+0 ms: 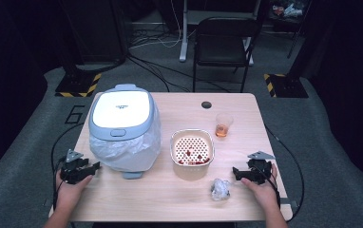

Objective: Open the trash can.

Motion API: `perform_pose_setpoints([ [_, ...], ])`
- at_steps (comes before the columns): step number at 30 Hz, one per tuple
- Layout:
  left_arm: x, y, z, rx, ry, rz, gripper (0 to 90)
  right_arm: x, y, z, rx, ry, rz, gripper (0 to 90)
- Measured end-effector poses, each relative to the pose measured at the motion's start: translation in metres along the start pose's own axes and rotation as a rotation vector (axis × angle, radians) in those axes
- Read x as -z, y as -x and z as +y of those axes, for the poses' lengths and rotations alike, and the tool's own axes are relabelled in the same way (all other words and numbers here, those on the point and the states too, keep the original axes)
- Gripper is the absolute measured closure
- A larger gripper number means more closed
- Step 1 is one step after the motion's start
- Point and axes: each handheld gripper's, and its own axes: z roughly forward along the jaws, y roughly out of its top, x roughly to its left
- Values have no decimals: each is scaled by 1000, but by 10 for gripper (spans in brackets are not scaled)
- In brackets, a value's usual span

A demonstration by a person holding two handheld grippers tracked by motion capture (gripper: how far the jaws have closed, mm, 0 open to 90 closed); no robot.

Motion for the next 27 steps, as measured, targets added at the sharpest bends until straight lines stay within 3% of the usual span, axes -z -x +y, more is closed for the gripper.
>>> perform_pose_setpoints([
  [2, 4, 1, 0, 1, 3, 8, 509, 0, 0, 0, -11, 5, -6, 18],
  [5, 15, 2, 3, 45, 30, -3, 562, 1, -1, 0, -21, 13, -10, 42],
  [6, 23, 4, 5, 51, 41, -10, 582, 2, 0, -1, -18, 19, -15, 87],
  [10, 32, 9, 10, 19, 41, 9, 626, 5, 0, -1, -29, 34, -19, 182],
  [11, 34, 10, 11, 28, 37, 3, 627, 5, 0, -1, -23, 30, -17, 203],
  [15, 40, 14, 15, 66, 20, -59, 628, 8, -1, -1, -35, 29, -22, 268],
  [20, 53, 21, 17, 35, 12, -107, 673, 10, -4, 0, -26, 22, -20, 330],
  [24, 62, 33, 14, 29, 18, -185, 740, 13, -8, 1, -15, 32, -17, 345],
  [27, 66, 42, 13, 16, 33, -217, 765, 13, -10, 2, -8, 32, -6, 344],
])
